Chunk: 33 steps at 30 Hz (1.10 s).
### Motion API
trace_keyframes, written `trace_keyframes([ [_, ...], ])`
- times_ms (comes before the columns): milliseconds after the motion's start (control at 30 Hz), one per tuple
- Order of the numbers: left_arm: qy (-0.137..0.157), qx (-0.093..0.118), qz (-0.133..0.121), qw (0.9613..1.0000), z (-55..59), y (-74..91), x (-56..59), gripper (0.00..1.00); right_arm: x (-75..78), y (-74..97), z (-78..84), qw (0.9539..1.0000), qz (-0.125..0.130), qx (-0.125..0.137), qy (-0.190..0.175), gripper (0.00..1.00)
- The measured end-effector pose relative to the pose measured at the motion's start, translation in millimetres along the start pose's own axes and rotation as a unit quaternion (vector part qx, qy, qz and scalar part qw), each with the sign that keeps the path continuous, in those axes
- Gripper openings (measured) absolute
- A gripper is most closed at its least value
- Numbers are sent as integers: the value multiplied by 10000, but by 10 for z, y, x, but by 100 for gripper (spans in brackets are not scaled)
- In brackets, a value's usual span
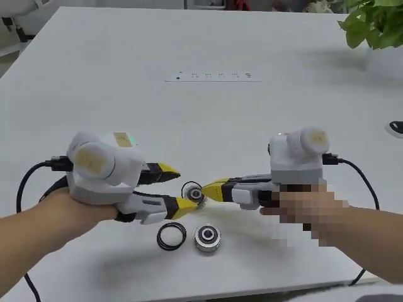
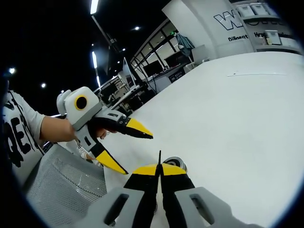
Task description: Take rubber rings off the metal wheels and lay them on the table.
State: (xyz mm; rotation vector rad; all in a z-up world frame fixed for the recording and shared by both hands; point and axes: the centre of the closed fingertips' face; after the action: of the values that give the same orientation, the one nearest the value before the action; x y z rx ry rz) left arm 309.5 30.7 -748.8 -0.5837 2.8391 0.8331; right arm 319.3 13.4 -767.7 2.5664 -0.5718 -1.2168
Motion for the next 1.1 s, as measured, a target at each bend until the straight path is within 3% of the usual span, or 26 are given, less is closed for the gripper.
trace_keyframes([
  [233, 35, 160, -104, 9998, -67, 224, 14, 46, -156, -2, -14, 9998, -130, -48, 117, 0],
  [533, 29, 203, -134, 9997, -33, 443, 78, 55, -335, -32, 48, 9989, -322, -218, 264, 0],
  [1100, 210, 283, -191, 9992, 59, 686, 174, 61, -461, -86, 182, 9970, -550, -508, 220, 0],
])
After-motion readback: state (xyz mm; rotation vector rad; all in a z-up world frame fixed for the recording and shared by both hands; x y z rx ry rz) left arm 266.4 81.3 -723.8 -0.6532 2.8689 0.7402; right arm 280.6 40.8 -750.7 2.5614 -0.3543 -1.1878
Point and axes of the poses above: the centre of the closed fingertips' face, and the gripper's own axes: y roughly backward along the fingers, x roughly to its right, z roughly out of its underside, and after that the axes turned 15 degrees about -y, right-handed
